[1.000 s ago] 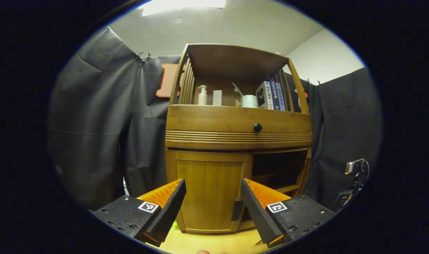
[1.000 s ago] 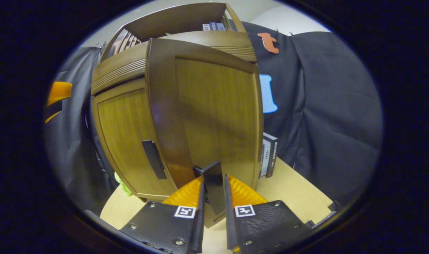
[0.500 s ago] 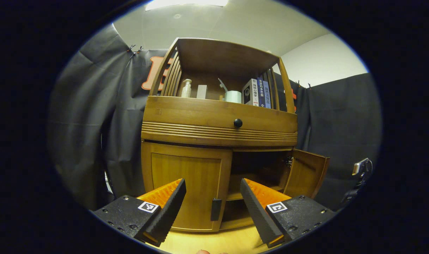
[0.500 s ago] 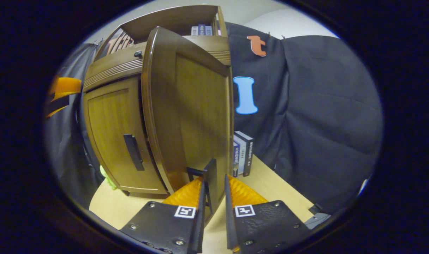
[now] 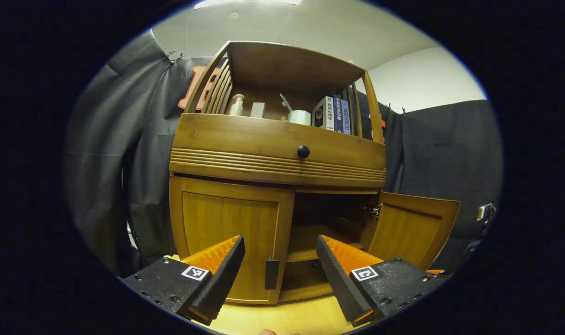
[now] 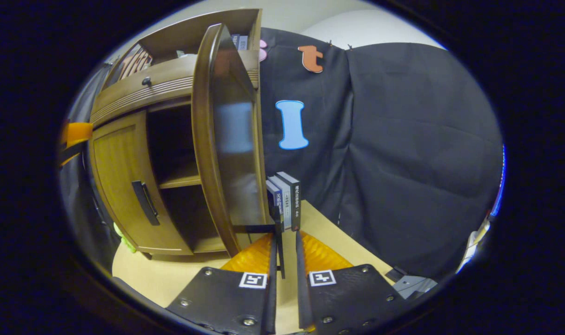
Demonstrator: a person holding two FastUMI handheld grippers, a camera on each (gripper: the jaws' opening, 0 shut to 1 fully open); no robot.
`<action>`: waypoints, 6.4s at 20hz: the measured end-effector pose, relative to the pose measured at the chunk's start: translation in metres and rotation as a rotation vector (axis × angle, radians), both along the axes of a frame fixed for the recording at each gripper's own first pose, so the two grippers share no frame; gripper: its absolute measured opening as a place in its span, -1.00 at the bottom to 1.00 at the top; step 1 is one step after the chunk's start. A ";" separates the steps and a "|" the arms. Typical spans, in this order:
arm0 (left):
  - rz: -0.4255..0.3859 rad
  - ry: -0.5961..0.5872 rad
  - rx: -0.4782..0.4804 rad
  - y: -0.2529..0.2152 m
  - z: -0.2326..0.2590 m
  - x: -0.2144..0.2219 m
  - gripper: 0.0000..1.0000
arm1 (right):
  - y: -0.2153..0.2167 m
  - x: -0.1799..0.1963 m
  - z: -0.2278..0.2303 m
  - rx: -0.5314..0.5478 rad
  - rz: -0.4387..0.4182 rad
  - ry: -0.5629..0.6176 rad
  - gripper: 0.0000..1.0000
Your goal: Open the right door of the double-door shoe cabinet with the right hand, and open the left door with the left hand.
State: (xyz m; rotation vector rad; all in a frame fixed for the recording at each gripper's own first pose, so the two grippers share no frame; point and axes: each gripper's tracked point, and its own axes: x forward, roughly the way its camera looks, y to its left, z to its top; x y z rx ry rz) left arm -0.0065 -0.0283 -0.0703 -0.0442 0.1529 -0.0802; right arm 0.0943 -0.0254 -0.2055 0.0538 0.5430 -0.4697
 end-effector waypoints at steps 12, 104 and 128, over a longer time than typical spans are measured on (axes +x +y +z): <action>-0.007 0.060 0.000 -0.003 -0.030 0.018 0.84 | -0.058 -0.031 0.040 -0.145 -0.159 -0.039 -0.62; 0.244 0.297 -0.021 0.135 -0.138 -0.125 -0.40 | 0.154 0.088 0.127 0.078 0.454 -0.299 -0.17; 0.599 0.232 0.052 0.240 -0.099 -0.177 -0.48 | 0.180 0.112 0.099 0.194 0.513 -0.257 -0.17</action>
